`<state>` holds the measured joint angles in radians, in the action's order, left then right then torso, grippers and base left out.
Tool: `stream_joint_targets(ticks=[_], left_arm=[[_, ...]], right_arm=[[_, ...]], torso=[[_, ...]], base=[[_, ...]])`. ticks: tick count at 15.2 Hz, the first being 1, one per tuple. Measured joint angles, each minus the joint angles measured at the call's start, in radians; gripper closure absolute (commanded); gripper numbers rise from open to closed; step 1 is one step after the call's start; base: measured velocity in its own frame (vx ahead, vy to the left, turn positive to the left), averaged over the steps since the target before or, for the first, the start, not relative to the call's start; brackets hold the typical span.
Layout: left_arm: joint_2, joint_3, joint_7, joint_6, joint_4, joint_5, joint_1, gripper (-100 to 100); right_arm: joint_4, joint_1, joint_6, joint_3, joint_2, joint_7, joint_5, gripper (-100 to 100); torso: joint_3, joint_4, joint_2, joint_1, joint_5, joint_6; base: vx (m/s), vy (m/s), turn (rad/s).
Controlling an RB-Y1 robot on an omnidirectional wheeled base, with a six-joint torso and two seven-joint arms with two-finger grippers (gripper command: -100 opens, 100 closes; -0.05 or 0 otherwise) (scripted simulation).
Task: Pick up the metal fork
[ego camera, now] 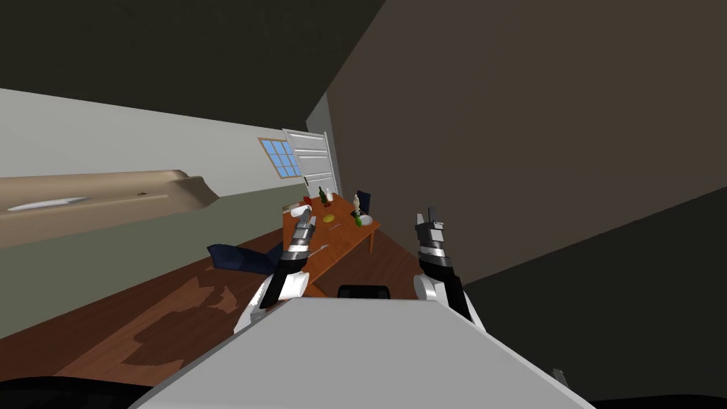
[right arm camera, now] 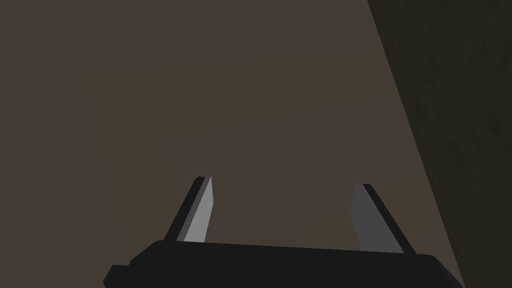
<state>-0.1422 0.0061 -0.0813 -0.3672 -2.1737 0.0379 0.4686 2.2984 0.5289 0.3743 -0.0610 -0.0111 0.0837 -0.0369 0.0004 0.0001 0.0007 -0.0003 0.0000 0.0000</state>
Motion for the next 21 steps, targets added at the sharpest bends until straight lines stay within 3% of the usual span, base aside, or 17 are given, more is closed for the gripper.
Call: stream_joint_targets(ticks=[11, 21], left_arm=[[-0.112, 0.100, 0.002, 0.200, 0.147, -0.006, -0.044, -100], [-0.167, 0.188, 0.005, 0.396, 0.279, -0.015, -0.076, -100]], right_arm=[[0.000, 0.000, 0.000, 0.000, 0.000, 0.000, 0.000, 0], [0.000, 0.000, 0.000, 0.000, 0.000, 0.000, 0.000, 0]], torso=[[-0.001, 0.000, -0.001, 0.000, 0.000, 0.000], [-0.001, 0.000, -0.002, -0.001, 0.000, 0.000]], base=[[-0.001, -0.016, -0.064], [0.010, -0.019, -0.056]])
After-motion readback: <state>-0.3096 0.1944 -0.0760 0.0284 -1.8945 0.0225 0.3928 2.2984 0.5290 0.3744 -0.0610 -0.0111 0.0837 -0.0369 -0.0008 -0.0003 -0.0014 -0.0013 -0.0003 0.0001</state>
